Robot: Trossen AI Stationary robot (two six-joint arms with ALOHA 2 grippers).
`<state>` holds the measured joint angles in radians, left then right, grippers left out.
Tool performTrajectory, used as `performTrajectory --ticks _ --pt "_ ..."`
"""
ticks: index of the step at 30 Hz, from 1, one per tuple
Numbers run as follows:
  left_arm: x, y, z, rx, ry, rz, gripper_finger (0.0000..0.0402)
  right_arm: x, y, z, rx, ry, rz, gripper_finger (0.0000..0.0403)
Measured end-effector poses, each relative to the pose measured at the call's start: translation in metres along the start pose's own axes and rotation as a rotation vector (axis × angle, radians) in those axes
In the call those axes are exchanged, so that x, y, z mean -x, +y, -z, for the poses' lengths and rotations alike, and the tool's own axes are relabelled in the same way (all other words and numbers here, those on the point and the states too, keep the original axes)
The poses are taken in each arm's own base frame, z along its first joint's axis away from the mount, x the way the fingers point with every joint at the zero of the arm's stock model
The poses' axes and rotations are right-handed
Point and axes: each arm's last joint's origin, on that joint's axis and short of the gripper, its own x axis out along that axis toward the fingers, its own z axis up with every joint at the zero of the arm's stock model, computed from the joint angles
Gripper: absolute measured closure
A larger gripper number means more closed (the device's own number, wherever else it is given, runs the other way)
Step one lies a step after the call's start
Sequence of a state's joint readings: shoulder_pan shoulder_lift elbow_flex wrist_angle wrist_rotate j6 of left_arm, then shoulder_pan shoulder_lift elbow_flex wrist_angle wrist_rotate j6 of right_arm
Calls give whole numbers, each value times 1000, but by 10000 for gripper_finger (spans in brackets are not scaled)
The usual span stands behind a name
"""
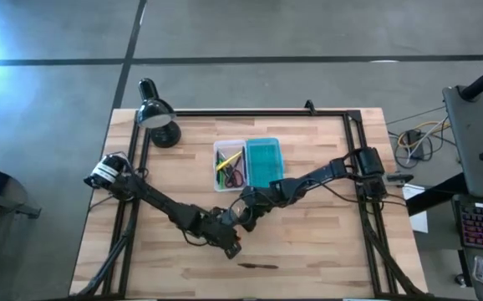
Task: Pick & place school supplies into a supply box
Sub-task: Put the orange pencil into the supply box
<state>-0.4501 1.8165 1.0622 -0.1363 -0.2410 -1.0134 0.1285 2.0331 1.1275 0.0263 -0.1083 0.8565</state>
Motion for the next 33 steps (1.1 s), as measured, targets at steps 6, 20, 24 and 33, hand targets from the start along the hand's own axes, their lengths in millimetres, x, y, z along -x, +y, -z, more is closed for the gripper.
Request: performTrajectory --ticks 6,20,24,33 --pt "0 -1 9 -19 55 7 280 0 2 -7 40 -21 -9 360" --pt "8 0 30 -79 119 -89 280 39 33 -11 116 -71 -86 360" --pt "4 0 32 -91 112 -91 280 53 39 2 183 -29 -22 360" --pt "-8 -4 33 -212 102 -22 280 69 48 72 344 77 139 360"
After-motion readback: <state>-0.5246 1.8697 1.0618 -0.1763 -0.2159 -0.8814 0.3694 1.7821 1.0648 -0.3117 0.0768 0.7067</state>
